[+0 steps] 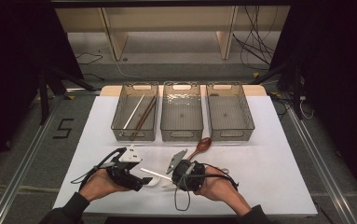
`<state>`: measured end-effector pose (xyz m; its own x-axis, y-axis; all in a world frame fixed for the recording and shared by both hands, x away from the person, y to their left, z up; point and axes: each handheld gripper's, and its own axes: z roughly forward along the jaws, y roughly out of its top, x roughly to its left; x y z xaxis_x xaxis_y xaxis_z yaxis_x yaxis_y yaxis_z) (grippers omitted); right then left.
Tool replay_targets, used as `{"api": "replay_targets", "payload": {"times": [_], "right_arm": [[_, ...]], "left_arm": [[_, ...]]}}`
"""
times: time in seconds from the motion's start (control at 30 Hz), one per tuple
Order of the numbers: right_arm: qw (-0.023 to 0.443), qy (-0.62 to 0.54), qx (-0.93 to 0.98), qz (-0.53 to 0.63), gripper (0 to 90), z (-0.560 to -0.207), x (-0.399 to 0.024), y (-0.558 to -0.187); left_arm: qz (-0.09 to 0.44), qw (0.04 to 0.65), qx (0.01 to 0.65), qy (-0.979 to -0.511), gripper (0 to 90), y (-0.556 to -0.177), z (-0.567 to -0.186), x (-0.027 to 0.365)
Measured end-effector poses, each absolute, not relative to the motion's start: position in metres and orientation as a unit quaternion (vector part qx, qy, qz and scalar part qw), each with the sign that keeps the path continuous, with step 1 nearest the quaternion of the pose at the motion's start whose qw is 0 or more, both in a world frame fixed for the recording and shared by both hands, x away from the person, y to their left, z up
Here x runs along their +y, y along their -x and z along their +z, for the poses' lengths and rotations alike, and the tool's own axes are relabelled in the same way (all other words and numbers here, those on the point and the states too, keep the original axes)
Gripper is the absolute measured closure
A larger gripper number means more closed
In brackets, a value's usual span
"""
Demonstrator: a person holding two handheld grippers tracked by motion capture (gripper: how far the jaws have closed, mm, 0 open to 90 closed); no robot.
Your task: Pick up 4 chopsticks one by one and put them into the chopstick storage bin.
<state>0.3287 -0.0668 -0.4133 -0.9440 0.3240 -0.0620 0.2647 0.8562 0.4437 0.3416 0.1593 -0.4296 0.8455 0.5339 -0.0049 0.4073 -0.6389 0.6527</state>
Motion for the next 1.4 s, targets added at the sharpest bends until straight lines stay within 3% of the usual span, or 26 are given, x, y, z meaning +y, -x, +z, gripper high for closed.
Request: {"api": "replay_targets", "payload": {"times": [0.37, 1.07, 1.4], "right_arm": [[0.066, -0.130, 0.963, 0.228, 85.6, -0.414, -0.060, -0.324], [0.054, -0.100, 0.967, 0.226, 85.6, -0.413, -0.057, -0.319], [0.057, -0.080, 0.969, 0.225, 85.3, -0.414, -0.057, -0.317]], "left_arm": [[0.086, 0.309, 0.215, -0.923, 30.3, -0.338, -0.431, 0.149], [0.064, 0.275, 0.162, -0.946, 62.5, -0.332, -0.431, 0.144], [0.054, 0.263, 0.139, -0.953, 69.4, -0.330, -0.430, 0.143]]}}
